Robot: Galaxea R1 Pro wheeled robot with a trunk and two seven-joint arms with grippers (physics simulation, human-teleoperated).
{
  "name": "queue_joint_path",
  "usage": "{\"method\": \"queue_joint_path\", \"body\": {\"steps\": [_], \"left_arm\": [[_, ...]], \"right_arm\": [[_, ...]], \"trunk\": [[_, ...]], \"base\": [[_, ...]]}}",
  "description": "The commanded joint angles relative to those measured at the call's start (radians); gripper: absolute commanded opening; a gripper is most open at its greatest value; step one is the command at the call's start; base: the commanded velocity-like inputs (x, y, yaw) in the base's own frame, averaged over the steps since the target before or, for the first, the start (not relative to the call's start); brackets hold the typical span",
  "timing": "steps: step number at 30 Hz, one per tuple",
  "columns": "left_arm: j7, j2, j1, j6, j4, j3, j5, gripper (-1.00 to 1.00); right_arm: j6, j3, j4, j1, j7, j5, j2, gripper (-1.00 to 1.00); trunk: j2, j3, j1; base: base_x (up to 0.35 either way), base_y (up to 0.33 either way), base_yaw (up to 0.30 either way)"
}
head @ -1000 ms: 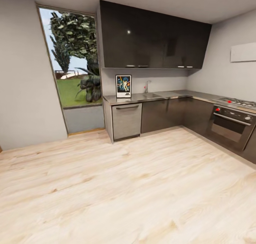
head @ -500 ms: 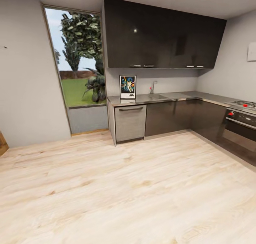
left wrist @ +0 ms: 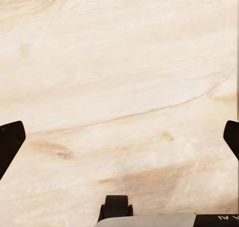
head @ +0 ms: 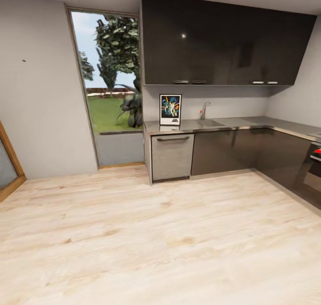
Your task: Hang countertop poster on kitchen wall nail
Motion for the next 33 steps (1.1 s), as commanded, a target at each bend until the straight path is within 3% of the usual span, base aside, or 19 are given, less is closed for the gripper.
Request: {"method": "queue_joint_path", "body": {"steps": [1, 33], "left_arm": [[0.000, 0.000, 0.000, -0.001, -0.002, 0.001, -0.001, 1.00], [0.000, 0.000, 0.000, -0.001, -0.002, 0.001, -0.001, 1.00]], "right_arm": [[-0.003, 0.000, 0.001, -0.001, 0.000, 0.004, 0.000, 1.00], [-0.003, 0.005, 0.001, -0.001, 0.000, 0.010, 0.000, 1.00]], "trunk": [[0.000, -0.001, 0.000], [0.000, -0.001, 0.000]], "base": [[0.254, -0.244, 0.065], [0.263, -0.226, 0.002]]}}
